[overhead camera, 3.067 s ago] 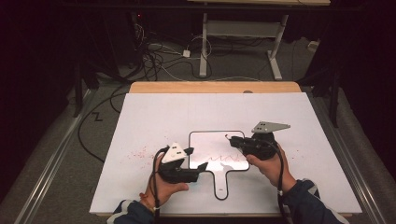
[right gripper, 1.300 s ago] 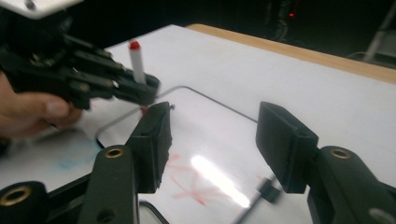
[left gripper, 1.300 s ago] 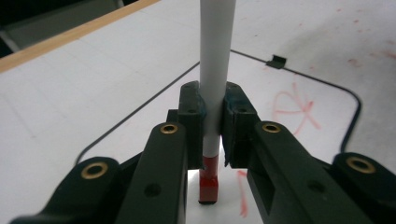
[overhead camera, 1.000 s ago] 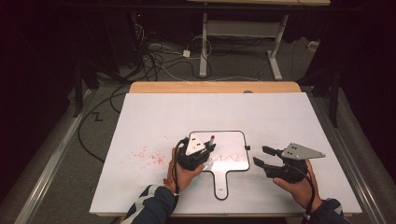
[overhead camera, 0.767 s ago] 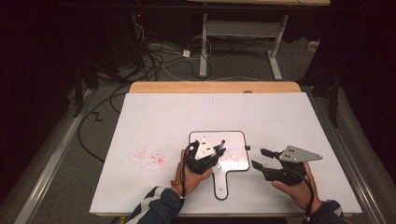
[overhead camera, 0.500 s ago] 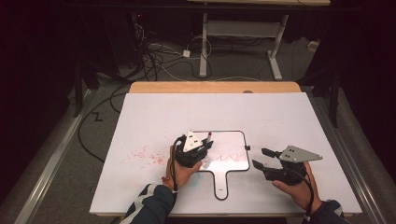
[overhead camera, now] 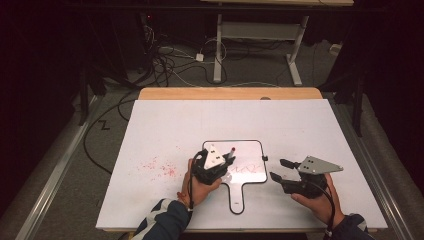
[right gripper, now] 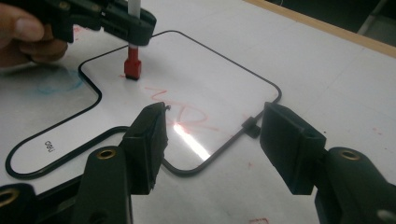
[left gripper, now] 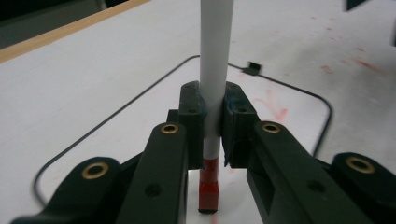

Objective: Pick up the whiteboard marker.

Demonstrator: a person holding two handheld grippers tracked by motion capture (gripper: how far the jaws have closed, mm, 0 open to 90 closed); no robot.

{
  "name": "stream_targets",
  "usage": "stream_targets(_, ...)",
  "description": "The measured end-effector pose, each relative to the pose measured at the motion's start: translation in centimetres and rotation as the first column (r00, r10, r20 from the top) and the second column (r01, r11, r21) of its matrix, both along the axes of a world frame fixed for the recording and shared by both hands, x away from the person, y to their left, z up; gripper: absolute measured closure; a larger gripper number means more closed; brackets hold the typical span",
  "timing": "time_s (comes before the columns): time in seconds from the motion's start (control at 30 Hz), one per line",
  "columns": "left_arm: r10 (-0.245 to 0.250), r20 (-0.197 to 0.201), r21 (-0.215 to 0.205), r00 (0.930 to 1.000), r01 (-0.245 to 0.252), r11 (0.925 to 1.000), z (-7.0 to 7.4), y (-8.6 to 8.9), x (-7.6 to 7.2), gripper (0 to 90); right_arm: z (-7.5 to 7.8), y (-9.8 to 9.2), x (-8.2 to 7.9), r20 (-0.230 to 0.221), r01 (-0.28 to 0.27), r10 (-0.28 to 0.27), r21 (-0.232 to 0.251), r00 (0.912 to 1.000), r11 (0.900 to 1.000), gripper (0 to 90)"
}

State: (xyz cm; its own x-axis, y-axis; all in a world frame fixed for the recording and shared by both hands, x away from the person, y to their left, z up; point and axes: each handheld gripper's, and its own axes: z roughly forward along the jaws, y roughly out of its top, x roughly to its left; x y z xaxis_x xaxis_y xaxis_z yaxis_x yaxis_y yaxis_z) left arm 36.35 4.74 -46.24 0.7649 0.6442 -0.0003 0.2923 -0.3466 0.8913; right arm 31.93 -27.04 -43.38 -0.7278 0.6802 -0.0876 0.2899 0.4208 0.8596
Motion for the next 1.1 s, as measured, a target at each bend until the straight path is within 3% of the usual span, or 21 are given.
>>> stream_targets(0.1, 0.022, -0.024, -0.040, 0.9995, -0.022, 0.9989, -0.2, 0.6, 0.2, 78.8, 0.1, -0.1, 0.0, 0.002, 0.003, -0.003, 0.002, 1.0000, 1.000, 41.8)
stream_targets(0.23, -0.050, -0.016, -0.026, 0.9986, 0.049, 0.9984, -0.1, -0.9, -1.0, 78.8, 0.1, 0.0, 0.1, 0.001, -0.003, 0.003, 0.002, 1.0000, 1.000, 41.7)
stream_targets(0.33, -0.087, 0.014, 0.020, 0.9961, 0.086, 0.9961, 0.0, -2.0, -1.8, 78.8, 0.0, 0.1, 0.1, -0.003, -0.004, 0.004, 0.001, 1.0000, 1.000, 41.5)
stream_targets(0.43, -0.072, -0.005, 0.003, 0.9974, 0.072, 0.9974, 0.0, -1.4, -1.4, 78.8, -0.1, 0.2, 0.1, -0.005, -0.006, 0.006, -0.004, 1.0000, 1.000, 41.5)
stream_targets(0.5, -0.038, 0.003, 0.023, 0.9993, 0.037, 0.9990, 0.1, -0.6, -1.0, 78.8, -0.1, 0.2, 0.1, -0.006, -0.008, 0.008, -0.009, 1.0000, 1.000, 41.4)
stream_targets(0.6, 0.009, -0.021, -0.001, 0.9997, -0.009, 1.0000, 0.0, 0.7, -0.3, 78.8, -0.1, 0.1, 0.1, -0.003, -0.007, 0.007, -0.014, 1.0000, 1.000, 41.4)
stream_targets(0.7, 0.012, -0.041, -0.034, 0.9991, -0.014, 0.9993, -0.1, 1.2, -0.3, 78.8, 0.0, 0.1, 0.1, -0.001, -0.004, 0.004, -0.014, 1.0000, 1.000, 41.4)
stream_targets(0.93, -0.091, -0.021, -0.018, 0.9957, 0.090, 0.9957, -0.2, -1.3, -1.9, 78.8, 0.0, 0.2, 0.1, 0.000, -0.012, 0.012, -0.018, 0.9999, 1.000, 41.3)
stream_targets(1.03, -0.111, -0.013, -0.003, 0.9938, 0.111, 0.9939, -0.2, -1.7, -2.0, 78.8, 0.0, 0.3, 0.1, 0.001, -0.016, 0.016, -0.017, 0.9999, 1.000, 41.3)
stream_targets(1.1, -0.099, -0.020, -0.003, 0.9949, 0.099, 0.9951, -0.2, -1.4, -1.8, 78.8, 0.0, 0.3, 0.1, -0.001, -0.014, 0.014, -0.017, 0.9999, 1.000, 41.3)
